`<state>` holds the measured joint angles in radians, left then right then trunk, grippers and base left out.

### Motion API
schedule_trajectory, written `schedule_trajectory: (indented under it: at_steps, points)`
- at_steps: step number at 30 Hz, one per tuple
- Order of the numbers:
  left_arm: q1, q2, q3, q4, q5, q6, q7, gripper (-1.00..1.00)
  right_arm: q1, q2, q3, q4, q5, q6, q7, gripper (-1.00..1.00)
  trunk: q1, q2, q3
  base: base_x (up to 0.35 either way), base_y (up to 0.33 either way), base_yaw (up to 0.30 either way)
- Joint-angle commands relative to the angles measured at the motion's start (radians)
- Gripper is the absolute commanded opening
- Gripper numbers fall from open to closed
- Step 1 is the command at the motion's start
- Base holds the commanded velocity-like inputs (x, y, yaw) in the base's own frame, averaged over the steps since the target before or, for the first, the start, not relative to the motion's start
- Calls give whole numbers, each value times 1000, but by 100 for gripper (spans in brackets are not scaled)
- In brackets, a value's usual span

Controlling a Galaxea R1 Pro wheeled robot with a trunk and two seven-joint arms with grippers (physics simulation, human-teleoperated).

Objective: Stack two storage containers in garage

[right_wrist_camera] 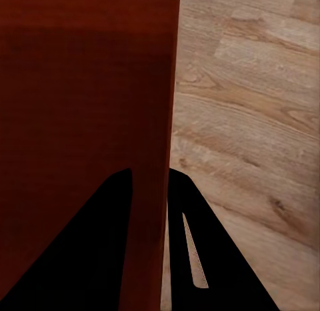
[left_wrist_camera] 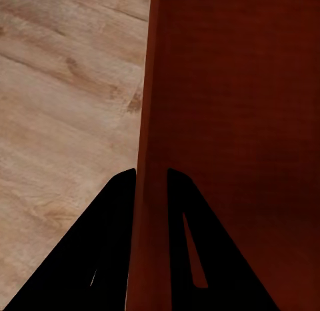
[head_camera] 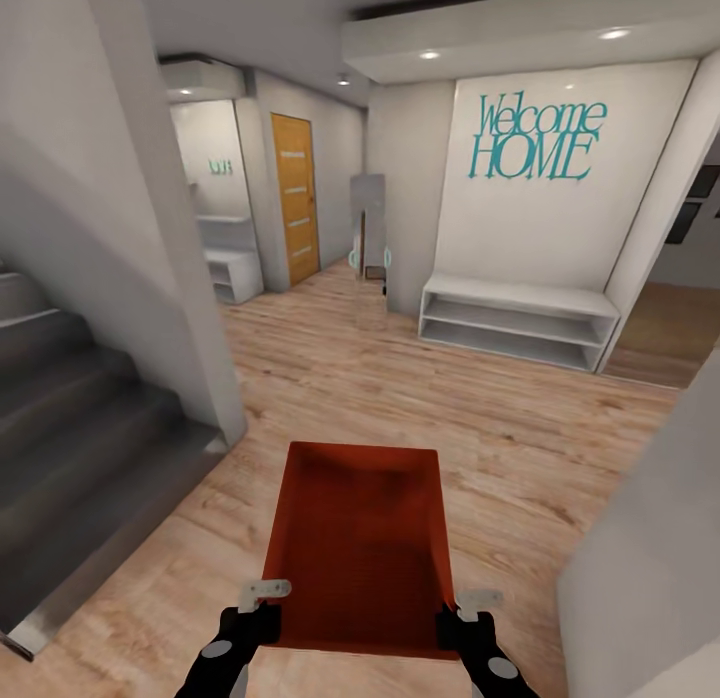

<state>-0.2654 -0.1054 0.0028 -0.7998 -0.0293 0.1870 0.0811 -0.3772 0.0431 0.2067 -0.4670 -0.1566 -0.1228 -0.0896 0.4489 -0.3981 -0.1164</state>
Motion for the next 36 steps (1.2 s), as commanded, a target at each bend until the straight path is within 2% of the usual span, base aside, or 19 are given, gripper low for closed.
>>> schedule_trajectory:
  at_steps: [1,11,23,31,36]
  points:
    - [0,-56,-27,1,9,25,-6,-100,-2,0,0,-2,-4,-11,-8,-100,1,-2,-2,315,-109,12]
    - [0,-57,-27,1,8,25,-6,-100,-2,0,0,-2,-5,-11,-9,-100,1,-2,-2,315,-109,96]
    - [0,-56,-27,1,9,25,-7,-100,-2,0,0,-2,-3,-11,-9,-100,1,-2,-2,314,-93,8]
    - [0,-56,-28,1,9,28,-10,-100,-2,0,0,-2,-3,-11,-9,-100,1,-2,-2,75,-6,0]
    - [0,-57,-30,1,9,31,-11,-100,-2,0,0,-2,-3,-11,-9,-100,1,-2,-2,275,69,0]
